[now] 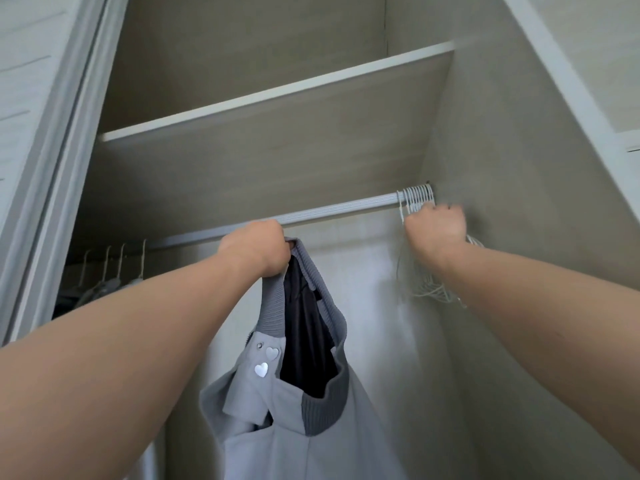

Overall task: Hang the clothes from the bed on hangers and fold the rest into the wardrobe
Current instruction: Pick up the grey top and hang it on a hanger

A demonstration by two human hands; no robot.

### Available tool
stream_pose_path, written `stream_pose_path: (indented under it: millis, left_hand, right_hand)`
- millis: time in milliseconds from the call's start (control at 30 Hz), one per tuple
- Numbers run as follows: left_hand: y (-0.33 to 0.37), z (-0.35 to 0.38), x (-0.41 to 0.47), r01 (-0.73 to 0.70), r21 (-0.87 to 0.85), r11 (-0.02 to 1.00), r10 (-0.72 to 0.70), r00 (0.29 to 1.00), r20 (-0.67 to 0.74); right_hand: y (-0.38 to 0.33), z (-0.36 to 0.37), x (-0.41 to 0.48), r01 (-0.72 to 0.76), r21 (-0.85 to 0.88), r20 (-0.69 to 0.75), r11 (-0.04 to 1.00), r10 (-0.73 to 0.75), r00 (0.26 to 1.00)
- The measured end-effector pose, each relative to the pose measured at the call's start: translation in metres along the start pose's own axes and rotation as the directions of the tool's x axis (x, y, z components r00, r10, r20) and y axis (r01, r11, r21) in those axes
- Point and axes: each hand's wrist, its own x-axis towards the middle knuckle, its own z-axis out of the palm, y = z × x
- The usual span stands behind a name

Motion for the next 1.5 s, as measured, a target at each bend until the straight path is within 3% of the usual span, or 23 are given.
stream_pose_path:
  millis: [267,367,433,533,667,800,967,1133,1300,1500]
  left_hand:
    - [-0.009,-0.012,-0.011,-0.002,0.005,1.000,0.002,1.000,-0.006]
    - [-0.017,-0.018,-0.017,0.024,-0.032,0.999,-0.025,0.999,-0.024]
    - [-0.024,-0.026,-0.023,0.059,-0.080,0.995,-0.063,0.997,-0.050]
    - [-0.037,-0.046,-0.032,0.097,-0.177,0.979,-0.113,0.990,-0.087]
    - [-0.065,-0.079,-0.045,0.105,-0.244,0.964,-0.152,0.971,-0.183]
    - [-0.097,-0.116,-0.061,0.105,-0.261,0.960,-0.172,0.953,-0.250]
    - [-0.127,-0.165,-0.095,0.150,-0.269,0.952,-0.232,0.922,-0.309]
    - [-0.135,-0.247,-0.128,0.210,-0.235,0.949,-0.286,0.888,-0.359]
    - [-0.116,-0.341,-0.164,0.275,-0.025,0.961,-0.259,0.865,-0.429]
    - [-0.088,-0.451,-0.231,0.418,0.170,0.892,-0.296,0.827,-0.478]
  right_hand:
    - [0.011,-0.008,-0.003,-0.058,0.195,0.018,0.979,0.055,0.998]
    - [0.007,-0.018,-0.008,-0.077,0.354,-0.005,0.932,0.084,0.996]
    - [0.001,-0.028,-0.013,-0.151,0.570,0.051,0.808,0.148,0.988]
    - [-0.006,-0.045,-0.021,-0.233,0.825,0.165,0.514,0.174,0.971]
    - [-0.014,-0.059,-0.051,-0.227,0.970,0.213,0.093,0.137,0.967]
    - [-0.020,-0.082,-0.091,-0.262,0.926,0.287,-0.270,0.056,0.956]
    - [-0.029,-0.141,-0.132,-0.237,0.781,0.294,-0.578,0.006,0.956]
    - [-0.044,-0.202,-0.150,-0.212,0.668,0.247,-0.714,-0.056,0.967]
    - [-0.048,-0.263,-0.153,-0.377,0.601,0.169,-0.705,-0.349,0.922]
    - [-0.021,-0.336,-0.182,-0.429,0.471,0.044,-0.771,-0.466,0.884]
